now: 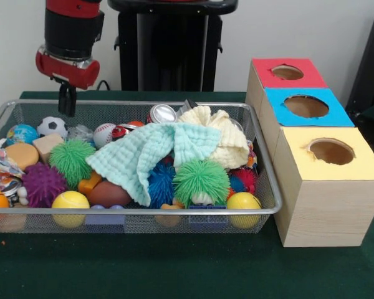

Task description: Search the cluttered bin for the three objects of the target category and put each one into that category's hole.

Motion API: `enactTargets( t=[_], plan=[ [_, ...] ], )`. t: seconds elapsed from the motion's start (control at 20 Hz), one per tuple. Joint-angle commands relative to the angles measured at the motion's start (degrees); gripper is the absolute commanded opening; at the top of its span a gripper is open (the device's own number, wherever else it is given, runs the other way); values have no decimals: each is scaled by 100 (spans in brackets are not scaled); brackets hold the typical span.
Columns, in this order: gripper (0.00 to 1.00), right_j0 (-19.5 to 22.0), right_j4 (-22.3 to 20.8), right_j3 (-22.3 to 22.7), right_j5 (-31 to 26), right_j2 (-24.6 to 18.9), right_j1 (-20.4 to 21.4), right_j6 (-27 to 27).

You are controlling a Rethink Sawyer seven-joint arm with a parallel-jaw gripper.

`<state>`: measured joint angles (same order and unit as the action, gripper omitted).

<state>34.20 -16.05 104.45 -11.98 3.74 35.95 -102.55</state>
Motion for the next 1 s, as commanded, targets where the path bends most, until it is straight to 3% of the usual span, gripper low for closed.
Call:
enactTargets(
  t=[0.05,0.1,0.6,1.0],
  plan=[
    [0,154,-125,-266,-370,-799,-418,-20],
    [100,177,-115,-232,-395,-828,-423,-56],
    [100,224,32,-200,-573,-1006,-359,-111],
    [100,219,-138,-401,50,-971,-773,-271]
  ],
)
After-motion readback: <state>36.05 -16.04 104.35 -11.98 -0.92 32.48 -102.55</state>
